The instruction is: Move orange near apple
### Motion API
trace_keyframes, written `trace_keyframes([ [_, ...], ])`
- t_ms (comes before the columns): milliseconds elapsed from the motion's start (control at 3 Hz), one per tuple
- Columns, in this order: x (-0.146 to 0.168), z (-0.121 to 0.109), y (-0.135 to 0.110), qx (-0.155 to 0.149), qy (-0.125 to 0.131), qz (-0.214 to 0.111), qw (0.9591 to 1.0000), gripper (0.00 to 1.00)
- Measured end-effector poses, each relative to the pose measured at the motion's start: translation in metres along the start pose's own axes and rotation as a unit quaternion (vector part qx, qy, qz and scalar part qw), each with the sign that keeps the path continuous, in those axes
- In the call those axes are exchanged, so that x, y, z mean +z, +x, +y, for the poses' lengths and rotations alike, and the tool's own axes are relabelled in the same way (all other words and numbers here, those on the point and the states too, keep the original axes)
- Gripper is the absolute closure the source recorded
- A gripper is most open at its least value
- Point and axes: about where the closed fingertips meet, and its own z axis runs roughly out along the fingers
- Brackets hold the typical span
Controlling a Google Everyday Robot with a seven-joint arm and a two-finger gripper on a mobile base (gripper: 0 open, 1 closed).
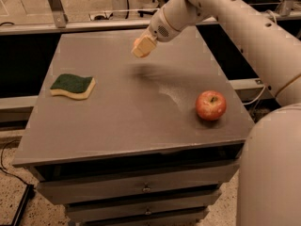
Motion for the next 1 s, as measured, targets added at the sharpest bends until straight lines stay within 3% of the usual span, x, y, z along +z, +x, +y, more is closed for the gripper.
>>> trace_keyframes([
  [333,-0.022,0.034,0.032,-0.009,-0.036,0.039,0.9986,1.0],
  [1000,-0.063,0.076,0.089,-0.004,-0.067,0.098,0.9929,1.0],
])
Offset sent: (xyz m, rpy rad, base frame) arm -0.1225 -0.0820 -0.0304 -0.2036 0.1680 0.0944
